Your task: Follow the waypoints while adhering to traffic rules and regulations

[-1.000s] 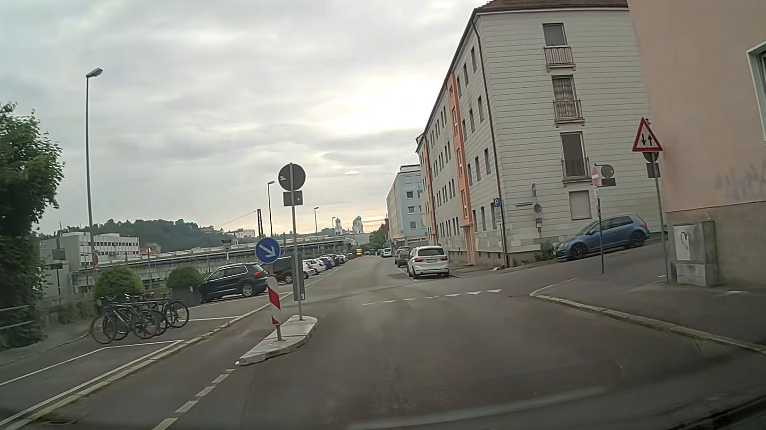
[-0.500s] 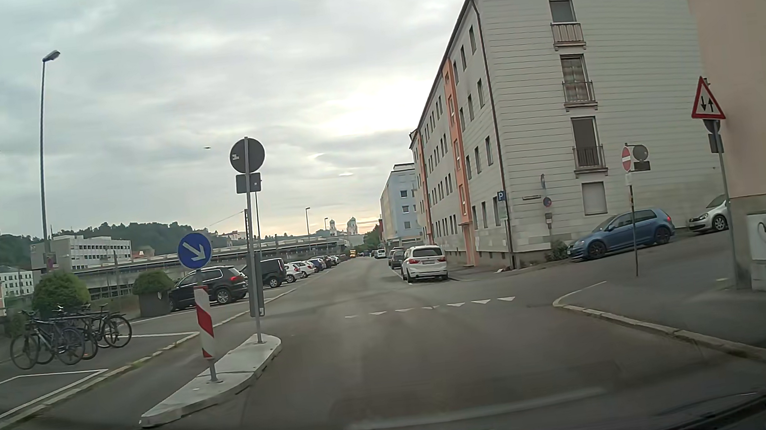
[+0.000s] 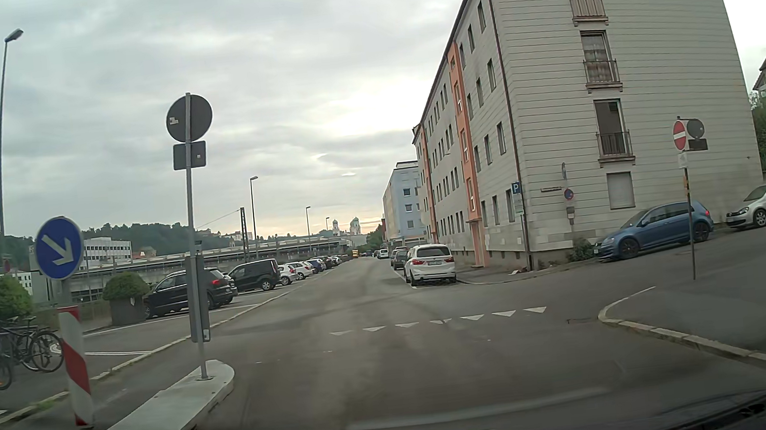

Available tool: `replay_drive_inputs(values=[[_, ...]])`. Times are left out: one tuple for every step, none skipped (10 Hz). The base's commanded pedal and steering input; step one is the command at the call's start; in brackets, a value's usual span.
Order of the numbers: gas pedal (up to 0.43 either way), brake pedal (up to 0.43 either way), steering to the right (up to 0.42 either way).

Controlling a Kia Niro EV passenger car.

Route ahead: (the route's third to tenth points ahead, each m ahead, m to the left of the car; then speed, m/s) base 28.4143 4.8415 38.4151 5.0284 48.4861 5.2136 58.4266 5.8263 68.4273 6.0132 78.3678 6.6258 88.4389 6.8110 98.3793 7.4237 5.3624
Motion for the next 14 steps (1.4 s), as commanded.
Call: replay_drive_inputs(values=[[0.000, 0.201, -0.015], [0.000, 0.201, -0.018], [0.000, 0.201, -0.020], [0.000, 0.201, -0.024], [0.000, 0.207, -0.027], [0.000, 0.207, -0.029], [0.000, 0.207, -0.030], [0.000, 0.207, -0.033], [0.000, 0.213, -0.036], [0.000, 0.213, -0.039], [0.000, 0.213, -0.042], [0.000, 0.213, -0.043], [0.000, 0.220, -0.043], [0.000, 0.213, -0.045]])
